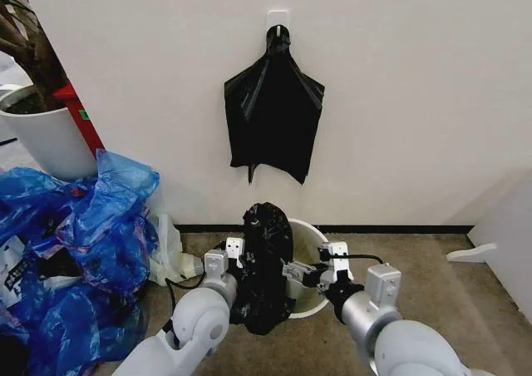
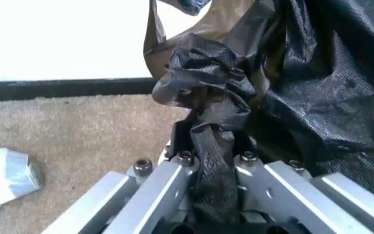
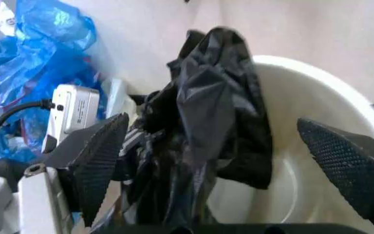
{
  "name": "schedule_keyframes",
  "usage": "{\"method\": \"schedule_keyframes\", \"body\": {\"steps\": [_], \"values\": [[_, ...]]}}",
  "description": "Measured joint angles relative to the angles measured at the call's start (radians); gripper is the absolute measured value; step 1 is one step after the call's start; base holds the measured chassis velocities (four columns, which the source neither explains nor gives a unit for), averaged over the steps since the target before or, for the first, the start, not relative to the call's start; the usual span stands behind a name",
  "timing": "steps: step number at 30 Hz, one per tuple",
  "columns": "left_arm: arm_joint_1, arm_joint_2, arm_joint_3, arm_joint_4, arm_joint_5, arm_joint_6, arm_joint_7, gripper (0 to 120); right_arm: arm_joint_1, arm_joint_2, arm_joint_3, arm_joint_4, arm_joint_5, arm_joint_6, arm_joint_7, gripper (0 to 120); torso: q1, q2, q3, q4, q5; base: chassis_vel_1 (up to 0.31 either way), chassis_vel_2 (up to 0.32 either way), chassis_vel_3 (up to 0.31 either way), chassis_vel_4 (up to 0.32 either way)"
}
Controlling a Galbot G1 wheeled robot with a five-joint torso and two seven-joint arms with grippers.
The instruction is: Place the garbage bag over the trash bin.
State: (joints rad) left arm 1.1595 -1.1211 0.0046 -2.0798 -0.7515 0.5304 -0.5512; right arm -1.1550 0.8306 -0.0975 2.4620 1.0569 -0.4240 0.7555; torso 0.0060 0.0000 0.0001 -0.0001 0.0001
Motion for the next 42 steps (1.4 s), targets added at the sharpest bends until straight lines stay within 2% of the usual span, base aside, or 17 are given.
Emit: {"method": "schedule_keyframes", "body": {"steps": [3,6,7,10,12,15,17,20,23,30,42], "values": [[0.003,0.002,0.0,-0.008,0.014,-0.008,0.013,3,0.032,0.023,-0.022,-0.027,0.024,-0.006,-0.001,91,0.0,0.0,0.0,-0.0002,-0.0002,0.0,0.0,0.0,0.0],[-0.004,-0.002,0.002,-0.009,0.017,-0.008,0.02,3,0.044,0.039,-0.033,-0.045,0.028,-0.007,-0.001,81,0.0,0.0,0.0,-0.0001,-0.0001,0.0,0.0,0.0,0.0],[-0.004,-0.002,0.002,-0.009,0.017,-0.008,0.02,3,0.044,0.039,-0.033,-0.045,0.028,-0.007,-0.001,81,0.0,0.0,0.0,-0.0001,-0.0001,0.0,0.0,0.0,0.0],[-0.02,-0.012,0.004,-0.009,0.017,-0.008,0.023,3,0.041,0.042,-0.041,-0.061,0.028,-0.011,-0.003,66,0.0,0.0,0.0,-0.0003,-0.0001,0.0,0.0,0.0,0.0],[-0.022,-0.014,0.004,-0.009,0.017,-0.008,0.023,3,0.039,0.042,-0.041,-0.063,0.028,-0.011,-0.003,65,0.0,0.0,0.0,-0.0003,-0.0001,0.0,0.0,0.0,0.0],[-0.024,-0.017,0.005,-0.01,0.017,-0.008,0.026,3,0.031,0.04,-0.04,-0.075,0.021,-0.008,-0.007,53,0.0,0.0,0.0,-0.0003,-0.0001,0.0,0.0,0.0,0.0],[-0.022,-0.017,0.004,-0.014,0.016,-0.008,0.028,3,0.032,0.035,-0.037,-0.08,0.019,-0.004,-0.008,42,0.0,0.0,0.0,-0.0003,-0.0001,0.0,0.0,0.0,0.0],[-0.02,-0.017,0.002,-0.017,0.015,-0.008,0.031,3,0.035,0.031,-0.035,-0.086,0.016,-0.001,-0.012,36,0.0,0.0,0.0,-0.0003,-0.0001,0.0,0.0,0.0,0.0],[-0.016,-0.014,-0.001,-0.023,0.015,-0.008,0.035,3,0.034,0.028,-0.033,-0.096,-0.003,0.01,-0.02,20,0.0,0.0,0.0,-0.0001,0.0,0.0,0.0,0.0,0.0],[-0.014,-0.016,-0.005,-0.026,0.015,-0.008,0.039,3,0.025,0.015,-0.025,-0.098,-0.015,0.015,-0.02,0,0.0,0.0,0.0,-0.0002,0.0,0.0,0.0,0.0,0.0],[-0.003,-0.003,-0.049,-0.021,0.018,-0.01,0.053,2,-0.006,-0.018,0.017,-0.07,-0.021,0.018,-0.012,0,0.0,0.0,0.0,-0.0002,-0.0001,0.0,0.0,0.0,0.0]]}}
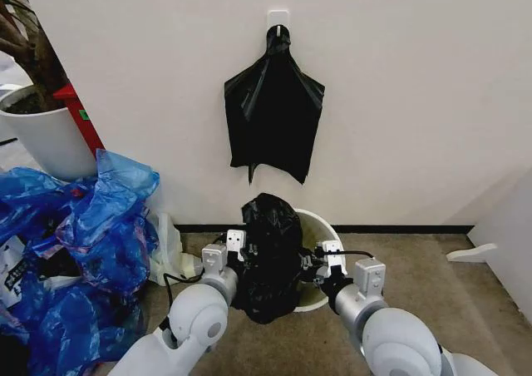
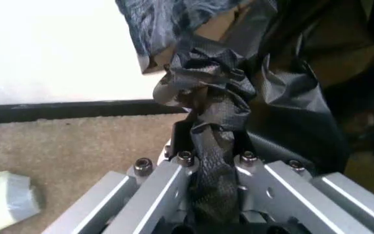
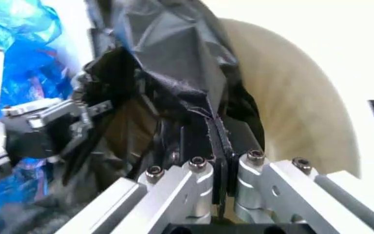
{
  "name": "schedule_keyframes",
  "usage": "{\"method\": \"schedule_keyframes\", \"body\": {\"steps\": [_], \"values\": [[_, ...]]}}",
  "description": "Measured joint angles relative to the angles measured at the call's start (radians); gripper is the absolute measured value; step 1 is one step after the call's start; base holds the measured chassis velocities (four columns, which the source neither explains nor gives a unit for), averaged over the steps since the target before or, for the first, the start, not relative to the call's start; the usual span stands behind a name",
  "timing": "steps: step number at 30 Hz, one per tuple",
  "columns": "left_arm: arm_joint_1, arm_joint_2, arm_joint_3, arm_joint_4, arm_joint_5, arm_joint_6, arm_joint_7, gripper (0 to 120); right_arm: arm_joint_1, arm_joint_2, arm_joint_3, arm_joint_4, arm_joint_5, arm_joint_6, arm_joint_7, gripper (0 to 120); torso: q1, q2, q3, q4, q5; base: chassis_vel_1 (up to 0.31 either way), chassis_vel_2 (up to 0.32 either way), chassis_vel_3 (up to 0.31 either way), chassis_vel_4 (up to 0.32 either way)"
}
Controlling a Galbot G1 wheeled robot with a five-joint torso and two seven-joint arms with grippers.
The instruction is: Place the garbage bag over the trash bin.
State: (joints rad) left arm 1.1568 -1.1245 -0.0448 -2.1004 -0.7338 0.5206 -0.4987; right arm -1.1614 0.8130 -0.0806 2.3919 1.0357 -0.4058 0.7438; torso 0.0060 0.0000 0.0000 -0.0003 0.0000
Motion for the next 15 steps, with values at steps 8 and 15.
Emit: {"method": "schedule_keyframes", "body": {"steps": [8,15], "values": [[0.046,0.021,-0.038,-0.01,0.014,-0.013,0.013,2,-0.036,-0.023,0.033,0.007,-0.03,0.012,0.011,0,0.0,0.0,0.0,0.0,0.0,0.0,0.0,0.0,0.0],[0.066,0.02,-0.049,-0.014,0.026,-0.022,0.015,2,-0.042,-0.04,0.052,0.018,-0.042,0.013,0.034,0,0.0,0.0,0.0,0.0,0.0,0.0,0.0,0.0,0.0]]}}
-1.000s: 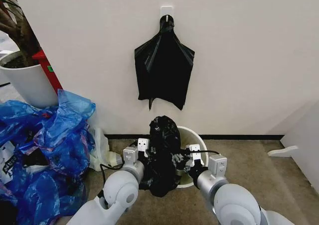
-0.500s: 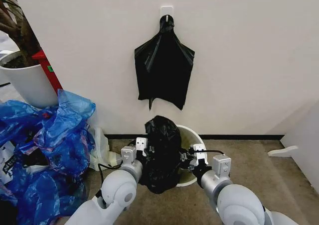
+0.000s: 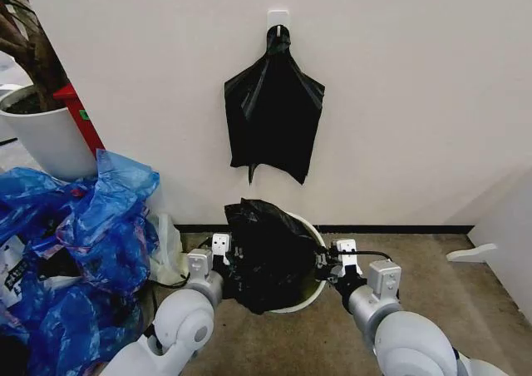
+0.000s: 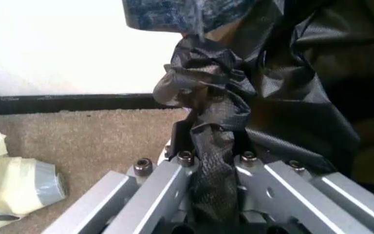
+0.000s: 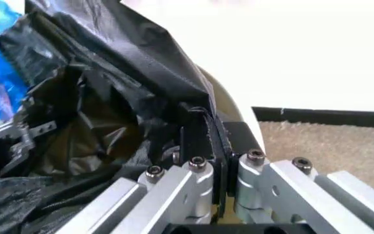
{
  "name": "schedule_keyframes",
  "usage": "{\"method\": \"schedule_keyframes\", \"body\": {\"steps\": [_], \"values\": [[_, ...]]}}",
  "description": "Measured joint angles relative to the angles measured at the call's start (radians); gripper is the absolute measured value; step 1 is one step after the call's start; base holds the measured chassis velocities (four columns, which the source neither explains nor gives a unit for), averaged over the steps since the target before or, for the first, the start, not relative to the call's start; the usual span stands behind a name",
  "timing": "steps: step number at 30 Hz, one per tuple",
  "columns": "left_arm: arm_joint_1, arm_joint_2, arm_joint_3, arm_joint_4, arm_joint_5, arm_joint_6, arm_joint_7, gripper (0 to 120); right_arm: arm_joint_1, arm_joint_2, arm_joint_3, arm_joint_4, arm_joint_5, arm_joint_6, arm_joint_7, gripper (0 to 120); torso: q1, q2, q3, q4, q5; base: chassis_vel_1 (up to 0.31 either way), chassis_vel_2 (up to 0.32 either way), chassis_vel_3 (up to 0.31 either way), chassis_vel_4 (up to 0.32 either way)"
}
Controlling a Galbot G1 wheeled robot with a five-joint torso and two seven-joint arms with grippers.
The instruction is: Place the garbage bag over the trash bin.
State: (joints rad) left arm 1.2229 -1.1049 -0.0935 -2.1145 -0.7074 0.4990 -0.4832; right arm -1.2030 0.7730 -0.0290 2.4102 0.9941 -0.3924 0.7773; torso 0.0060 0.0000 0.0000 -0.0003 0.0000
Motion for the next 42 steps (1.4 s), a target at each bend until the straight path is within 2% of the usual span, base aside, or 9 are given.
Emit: {"method": "schedule_keyframes", "body": {"steps": [5,11,22,25,26,27,31,35,42], "values": [[-0.004,-0.006,0.004,-0.012,-0.001,0.0,0.0,2,0.001,-0.006,-0.001,0.016,0.0,-0.01,0.011,0,0.0,0.0,0.0,-0.0001,0.0,0.0,0.0,0.0,0.0],[-0.03,-0.005,0.017,-0.01,0.013,0.0,-0.001,2,-0.039,-0.007,-0.023,0.076,-0.032,-0.014,-0.031,27,0.0,0.0,0.0,-0.0002,0.0001,0.0,0.0,0.0,0.0],[-0.064,-0.003,0.039,0.019,0.064,-0.004,0.014,2,-0.069,-0.043,-0.021,0.092,-0.084,-0.006,-0.132,63,0.0,0.0,0.0,-0.0001,0.0001,0.0,0.0,0.0,0.0],[-0.072,-0.004,0.048,0.029,0.085,-0.007,0.023,2,-0.026,-0.047,-0.029,0.092,-0.107,-0.004,-0.182,74,0.0,0.0,0.0,-0.0003,0.0001,0.0,0.0,0.0,0.0],[-0.074,-0.004,0.054,0.033,0.092,-0.008,0.026,2,0.022,-0.048,-0.04,0.092,-0.096,-0.005,-0.195,83,0.0,0.0,0.0,0.0,0.0,0.0,0.0,0.0,0.0],[-0.074,-0.004,0.054,0.033,0.092,-0.008,0.026,2,0.022,-0.048,-0.04,0.092,-0.096,-0.005,-0.195,83,0.0,0.0,0.0,0.0,0.0,0.0,0.0,0.0,0.0],[-0.074,-0.004,0.062,0.034,0.096,-0.008,0.029,2,0.154,-0.025,-0.078,0.075,-0.019,-0.02,-0.195,98,0.0,0.0,0.0,0.0001,-0.0001,0.0,0.0,0.0,0.0],[-0.073,0.0,0.061,0.028,0.096,-0.008,0.03,2,0.217,0.003,-0.099,0.027,0.044,-0.035,-0.171,100,0.0,0.0,0.0,0.0002,0.0,0.0,0.0,0.0,0.0],[-0.067,0.005,0.054,0.018,0.104,-0.009,0.041,2,0.225,0.024,-0.106,-0.021,0.068,-0.045,-0.151,100,0.0,0.0,0.0,-0.0002,0.0,0.0,0.0,0.0,0.0]]}}
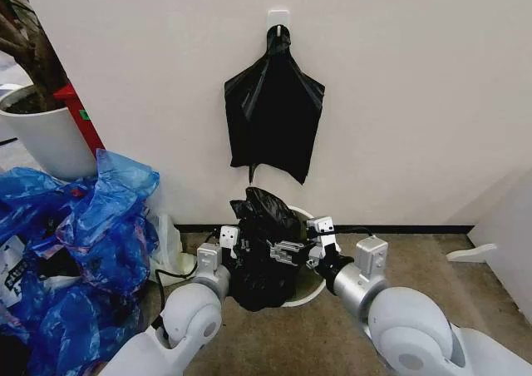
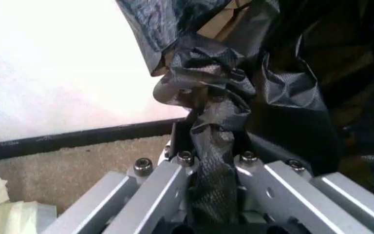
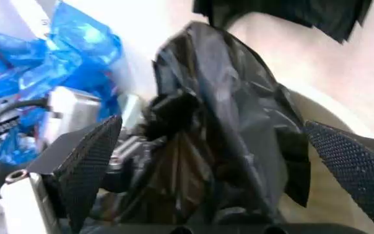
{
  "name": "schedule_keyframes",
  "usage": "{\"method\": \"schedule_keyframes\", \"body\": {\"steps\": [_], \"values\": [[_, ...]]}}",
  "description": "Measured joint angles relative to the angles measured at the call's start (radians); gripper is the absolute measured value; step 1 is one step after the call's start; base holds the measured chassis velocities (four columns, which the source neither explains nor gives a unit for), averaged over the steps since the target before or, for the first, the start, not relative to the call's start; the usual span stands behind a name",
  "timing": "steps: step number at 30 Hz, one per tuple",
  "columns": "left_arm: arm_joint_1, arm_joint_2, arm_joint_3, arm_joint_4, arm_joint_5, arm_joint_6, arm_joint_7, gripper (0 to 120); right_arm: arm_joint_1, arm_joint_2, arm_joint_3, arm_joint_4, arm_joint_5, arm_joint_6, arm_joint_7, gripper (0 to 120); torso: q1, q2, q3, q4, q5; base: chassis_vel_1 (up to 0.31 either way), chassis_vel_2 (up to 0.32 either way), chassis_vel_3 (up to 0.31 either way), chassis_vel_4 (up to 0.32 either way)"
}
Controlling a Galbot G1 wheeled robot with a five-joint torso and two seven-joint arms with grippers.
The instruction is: Place the garbage bag over the trash bin.
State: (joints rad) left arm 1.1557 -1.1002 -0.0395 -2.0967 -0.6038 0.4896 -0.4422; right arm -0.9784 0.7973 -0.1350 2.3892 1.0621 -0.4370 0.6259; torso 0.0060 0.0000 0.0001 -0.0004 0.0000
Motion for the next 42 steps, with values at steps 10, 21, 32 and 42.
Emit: {"method": "schedule_keyframes", "body": {"steps": [10,21,32,42], "values": [[0.041,0.003,-0.002,-0.005,0.072,-0.023,0.053,2,0.082,0.029,-0.041,-0.079,-0.01,0.001,0.0,67,0.0,0.0,0.0,0.0003,0.0,0.0,0.0,0.0,0.0],[0.063,0.009,-0.02,-0.031,0.079,-0.027,0.06,2,0.107,0.043,-0.061,-0.14,0.015,0.0,0.015,32,0.0,0.0,0.0,0.0,0.0,0.0,0.0,0.0,0.0],[0.103,0.01,-0.035,-0.037,0.141,-0.056,0.098,2,0.118,0.044,-0.053,-0.143,0.04,0.013,0.044,0,0.0,0.0,0.0,0.0002,0.0,0.0,0.0,0.0,0.0],[0.158,0.01,-0.065,-0.034,0.186,-0.117,0.142,2,0.087,-0.008,-0.005,-0.148,0.009,0.019,0.056,0,0.0,0.0,0.0,0.0002,0.0,0.0,0.0,0.0,0.0]]}}
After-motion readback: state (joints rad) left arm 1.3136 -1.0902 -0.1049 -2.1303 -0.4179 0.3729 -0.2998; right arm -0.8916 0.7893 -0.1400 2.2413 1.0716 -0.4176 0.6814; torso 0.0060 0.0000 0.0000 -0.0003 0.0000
